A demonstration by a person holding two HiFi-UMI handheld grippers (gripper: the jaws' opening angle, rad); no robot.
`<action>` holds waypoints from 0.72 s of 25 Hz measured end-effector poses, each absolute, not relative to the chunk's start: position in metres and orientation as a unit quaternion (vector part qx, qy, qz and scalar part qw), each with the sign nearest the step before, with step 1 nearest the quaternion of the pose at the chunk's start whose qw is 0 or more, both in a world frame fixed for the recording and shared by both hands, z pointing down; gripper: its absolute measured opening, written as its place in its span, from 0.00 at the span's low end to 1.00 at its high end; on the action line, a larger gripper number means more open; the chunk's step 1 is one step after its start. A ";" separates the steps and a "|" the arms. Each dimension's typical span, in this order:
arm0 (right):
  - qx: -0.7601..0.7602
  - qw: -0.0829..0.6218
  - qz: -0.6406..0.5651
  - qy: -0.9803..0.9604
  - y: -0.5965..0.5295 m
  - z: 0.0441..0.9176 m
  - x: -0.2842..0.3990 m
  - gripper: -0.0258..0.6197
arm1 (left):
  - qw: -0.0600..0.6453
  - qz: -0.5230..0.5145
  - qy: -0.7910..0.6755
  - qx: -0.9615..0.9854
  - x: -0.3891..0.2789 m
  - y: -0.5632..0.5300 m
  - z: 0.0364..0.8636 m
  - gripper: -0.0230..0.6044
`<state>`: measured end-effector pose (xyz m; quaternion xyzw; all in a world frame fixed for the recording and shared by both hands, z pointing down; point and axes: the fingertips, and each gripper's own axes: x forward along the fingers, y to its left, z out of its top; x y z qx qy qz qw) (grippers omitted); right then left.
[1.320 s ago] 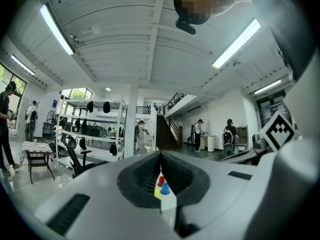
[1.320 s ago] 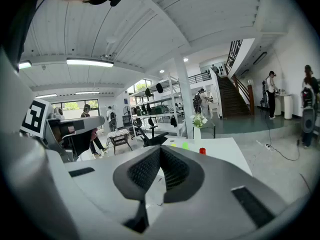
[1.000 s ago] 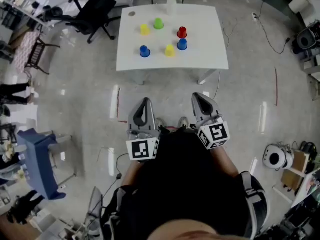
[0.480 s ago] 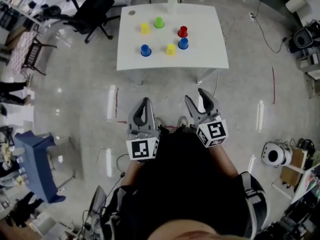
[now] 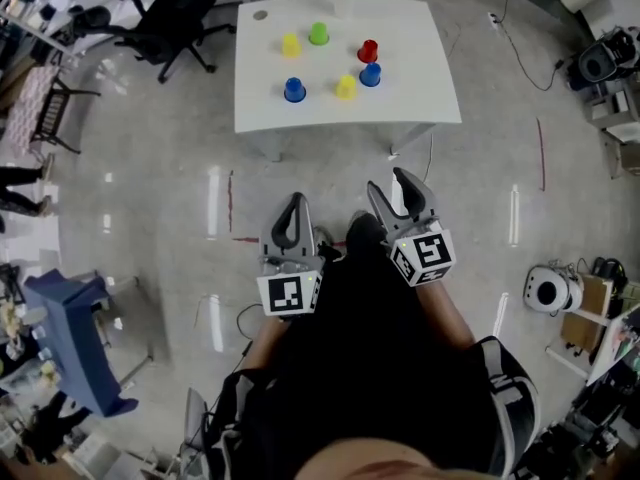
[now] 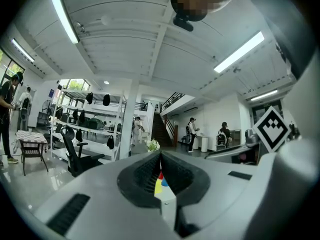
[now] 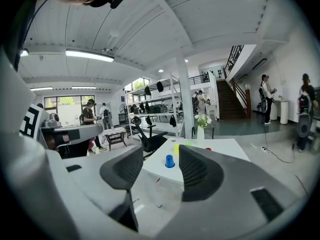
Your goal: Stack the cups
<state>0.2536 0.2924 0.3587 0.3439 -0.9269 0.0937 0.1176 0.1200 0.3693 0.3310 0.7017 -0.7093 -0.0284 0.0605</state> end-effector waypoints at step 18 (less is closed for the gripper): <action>0.349 0.139 0.101 -0.921 0.165 0.391 0.195 0.41 | 0.062 -0.019 -0.725 0.685 0.056 0.273 0.335 0.07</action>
